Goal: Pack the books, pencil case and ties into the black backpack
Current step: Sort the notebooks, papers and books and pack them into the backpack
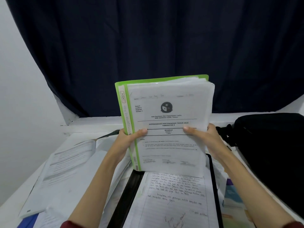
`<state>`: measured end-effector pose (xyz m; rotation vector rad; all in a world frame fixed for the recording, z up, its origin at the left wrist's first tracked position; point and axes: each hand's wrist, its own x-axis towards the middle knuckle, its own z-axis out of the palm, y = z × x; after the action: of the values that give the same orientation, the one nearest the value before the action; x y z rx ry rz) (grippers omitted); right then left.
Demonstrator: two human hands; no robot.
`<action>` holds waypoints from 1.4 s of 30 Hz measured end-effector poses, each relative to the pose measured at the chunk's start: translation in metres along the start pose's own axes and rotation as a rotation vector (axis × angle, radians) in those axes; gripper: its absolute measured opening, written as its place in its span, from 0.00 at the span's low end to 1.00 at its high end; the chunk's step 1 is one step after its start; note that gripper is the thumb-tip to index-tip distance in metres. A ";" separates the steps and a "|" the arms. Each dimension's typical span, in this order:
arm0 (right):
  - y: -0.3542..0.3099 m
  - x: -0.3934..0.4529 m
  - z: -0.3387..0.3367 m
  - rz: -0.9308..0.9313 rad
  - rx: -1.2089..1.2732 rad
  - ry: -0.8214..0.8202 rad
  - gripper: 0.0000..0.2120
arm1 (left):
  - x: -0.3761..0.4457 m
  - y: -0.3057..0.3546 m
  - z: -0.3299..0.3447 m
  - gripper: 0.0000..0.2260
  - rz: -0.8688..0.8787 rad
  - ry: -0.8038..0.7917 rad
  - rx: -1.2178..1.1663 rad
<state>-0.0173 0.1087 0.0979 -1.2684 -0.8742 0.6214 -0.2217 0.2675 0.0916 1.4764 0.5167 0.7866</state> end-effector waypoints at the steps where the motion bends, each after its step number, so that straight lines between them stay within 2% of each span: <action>1: 0.006 -0.001 0.002 0.015 0.007 0.003 0.20 | -0.001 -0.003 0.001 0.25 0.004 0.025 -0.017; 5: 0.010 0.001 0.003 0.049 0.011 0.003 0.22 | -0.002 -0.006 0.000 0.25 0.002 0.062 -0.005; 7: 0.007 0.004 -0.001 0.043 -0.053 -0.023 0.22 | -0.001 -0.001 -0.003 0.19 -0.008 0.048 0.048; 9: 0.005 0.006 -0.002 0.033 -0.066 -0.018 0.19 | 0.000 0.005 -0.005 0.15 0.008 0.049 0.086; 15: -0.012 0.004 0.001 -0.093 0.040 0.064 0.09 | -0.001 0.026 0.015 0.16 0.141 0.114 0.015; 17: -0.021 0.005 -0.006 -0.128 0.077 0.060 0.10 | 0.001 0.033 0.023 0.14 0.184 0.114 0.013; 20: -0.020 0.004 -0.018 -0.128 0.011 0.057 0.18 | 0.001 0.027 0.033 0.09 0.173 0.098 0.047; 24: 0.007 -0.001 -0.027 -0.089 -0.016 0.046 0.15 | -0.001 0.000 0.044 0.07 0.109 0.115 0.046; 29: 0.019 -0.003 -0.032 -0.082 -0.023 0.010 0.18 | 0.001 -0.015 0.048 0.08 0.065 0.097 0.057; 31: 0.020 -0.003 -0.028 -0.122 -0.023 0.080 0.16 | 0.000 -0.016 0.047 0.10 0.056 0.097 0.053; 34: 0.025 -0.001 -0.014 -0.219 -0.062 0.361 0.15 | 0.001 -0.016 0.046 0.15 0.050 0.077 0.040; 36: 0.029 -0.001 -0.008 -0.248 -0.088 0.482 0.12 | 0.002 -0.017 0.041 0.16 0.035 0.055 0.015; 39: 0.031 0.003 -0.003 -0.254 -0.080 0.530 0.11 | 0.003 -0.023 0.034 0.21 0.024 -0.014 0.012; 42: 0.033 0.007 0.002 -0.268 -0.197 0.580 0.13 | 0.004 -0.030 0.031 0.22 0.011 -0.039 0.105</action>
<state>-0.0124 0.1225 0.0674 -1.3766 -0.6075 -0.0569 -0.1915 0.2520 0.0647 1.5894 0.5277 0.7478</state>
